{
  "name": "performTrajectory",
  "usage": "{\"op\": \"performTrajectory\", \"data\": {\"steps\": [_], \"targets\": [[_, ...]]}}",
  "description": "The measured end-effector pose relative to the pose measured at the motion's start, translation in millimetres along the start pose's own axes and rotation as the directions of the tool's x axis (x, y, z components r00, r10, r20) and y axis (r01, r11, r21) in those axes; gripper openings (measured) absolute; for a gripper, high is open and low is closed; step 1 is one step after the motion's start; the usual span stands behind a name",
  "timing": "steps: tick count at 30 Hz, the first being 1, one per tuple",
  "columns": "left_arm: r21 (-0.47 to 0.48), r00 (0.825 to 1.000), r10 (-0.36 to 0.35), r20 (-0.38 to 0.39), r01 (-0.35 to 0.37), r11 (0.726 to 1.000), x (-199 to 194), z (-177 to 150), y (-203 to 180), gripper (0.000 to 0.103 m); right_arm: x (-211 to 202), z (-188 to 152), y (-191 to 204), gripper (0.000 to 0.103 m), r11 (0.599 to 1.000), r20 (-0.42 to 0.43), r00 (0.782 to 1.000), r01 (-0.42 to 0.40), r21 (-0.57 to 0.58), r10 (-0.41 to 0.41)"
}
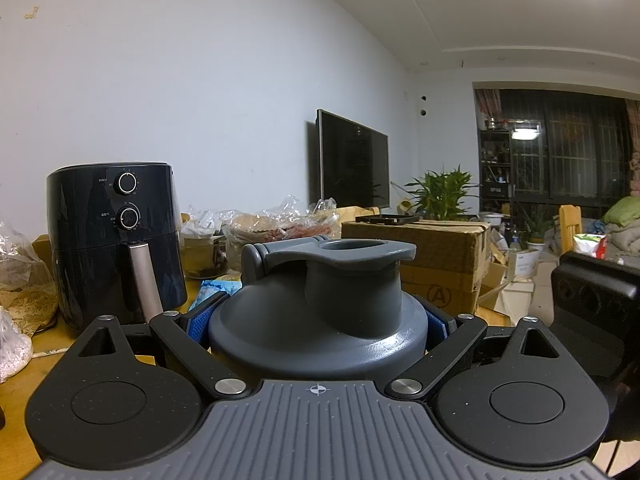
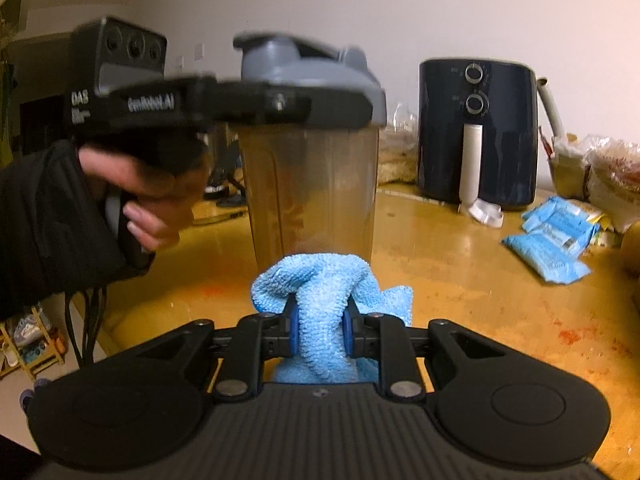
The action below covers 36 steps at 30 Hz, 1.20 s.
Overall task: Clean container
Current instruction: 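Wipe the cloth down the printed bottle wall with the right gripper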
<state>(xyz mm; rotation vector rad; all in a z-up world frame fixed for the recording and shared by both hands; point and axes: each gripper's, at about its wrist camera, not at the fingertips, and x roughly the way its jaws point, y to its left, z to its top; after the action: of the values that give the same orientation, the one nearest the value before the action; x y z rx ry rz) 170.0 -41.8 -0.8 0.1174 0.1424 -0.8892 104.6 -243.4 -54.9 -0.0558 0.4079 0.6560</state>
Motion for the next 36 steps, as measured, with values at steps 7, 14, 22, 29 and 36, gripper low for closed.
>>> {"op": "performTrajectory", "data": {"steps": [7,14,22,29,36], "targets": [[-0.001,1.000,-0.001,0.000,0.001,1.000,1,2,2,0.095,15,-9,-1,0.014,1.000,-0.081,0.997,-0.001,-0.021,0.000],[-0.002,1.000,-0.002,0.001,0.002,1.000,3,4,3,0.095,16,-11,-1,0.015,1.000,-0.090,0.996,-0.001,-0.024,-0.001],[-0.002,1.000,-0.001,0.001,0.001,1.000,4,3,4,0.095,15,-11,-1,0.015,1.000,-0.078,0.997,0.001,-0.020,-0.002],[-0.002,1.000,-0.002,0.002,0.003,1.000,4,2,6,0.095,10,-8,2,0.016,1.000,-0.040,0.999,0.010,-0.015,-0.011],[-0.002,1.000,-0.001,0.002,0.002,1.000,3,2,4,0.095,-4,2,5,0.017,1.000,0.053,0.998,0.023,-0.007,-0.022]]}}
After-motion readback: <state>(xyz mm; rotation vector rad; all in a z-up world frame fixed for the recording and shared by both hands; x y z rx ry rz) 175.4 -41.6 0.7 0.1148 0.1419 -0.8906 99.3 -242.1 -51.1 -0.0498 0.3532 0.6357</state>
